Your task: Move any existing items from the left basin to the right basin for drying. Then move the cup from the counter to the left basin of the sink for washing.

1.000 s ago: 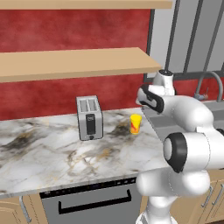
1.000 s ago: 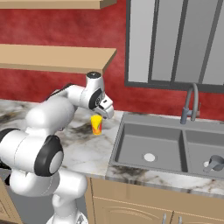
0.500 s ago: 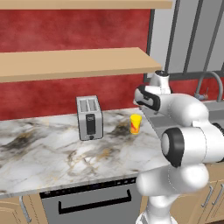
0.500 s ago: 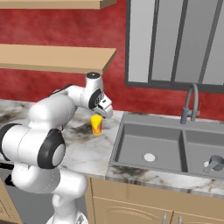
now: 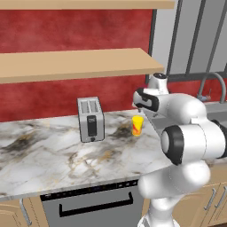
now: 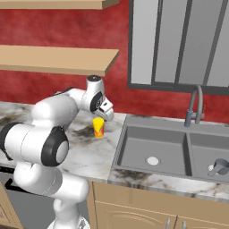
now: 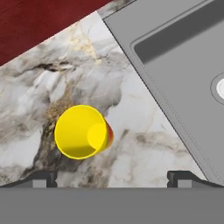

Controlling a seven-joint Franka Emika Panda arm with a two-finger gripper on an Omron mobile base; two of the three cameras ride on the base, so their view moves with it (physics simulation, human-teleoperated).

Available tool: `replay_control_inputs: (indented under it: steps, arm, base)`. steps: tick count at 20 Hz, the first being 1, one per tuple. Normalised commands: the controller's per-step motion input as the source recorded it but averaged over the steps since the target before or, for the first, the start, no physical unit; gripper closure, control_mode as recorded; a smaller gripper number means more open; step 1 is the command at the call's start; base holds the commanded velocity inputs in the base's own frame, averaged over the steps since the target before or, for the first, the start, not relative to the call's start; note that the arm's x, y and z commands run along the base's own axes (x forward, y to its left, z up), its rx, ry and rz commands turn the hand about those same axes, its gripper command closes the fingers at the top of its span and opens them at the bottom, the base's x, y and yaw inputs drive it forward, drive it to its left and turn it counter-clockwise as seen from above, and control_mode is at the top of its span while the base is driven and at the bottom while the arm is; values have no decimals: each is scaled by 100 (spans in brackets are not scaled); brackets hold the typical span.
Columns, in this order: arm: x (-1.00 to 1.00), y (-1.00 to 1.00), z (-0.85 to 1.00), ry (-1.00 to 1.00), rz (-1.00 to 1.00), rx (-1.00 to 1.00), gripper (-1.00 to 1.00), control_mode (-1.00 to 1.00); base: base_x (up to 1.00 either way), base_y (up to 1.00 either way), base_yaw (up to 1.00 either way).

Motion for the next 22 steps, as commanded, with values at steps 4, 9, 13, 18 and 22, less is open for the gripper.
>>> replay_control_inputs:
  steps: [4, 9, 13, 18, 22]
  arm:
    - [17, 1, -12, 0, 0, 0, -100, -100]
    - [17, 0, -10, 0, 0, 0, -100, -100]
    - [16, 0, -11, 1, 0, 0, -100, -100]
    - [15, 0, -8, 1, 0, 0, -100, -100]
    - [14, 0, -9, 2, 0, 0, -100, -100]
  base:
    - [0, 0, 0]
    - [0, 0, 0]
    - [0, 0, 0]
    - [0, 0, 0]
    - [0, 0, 0]
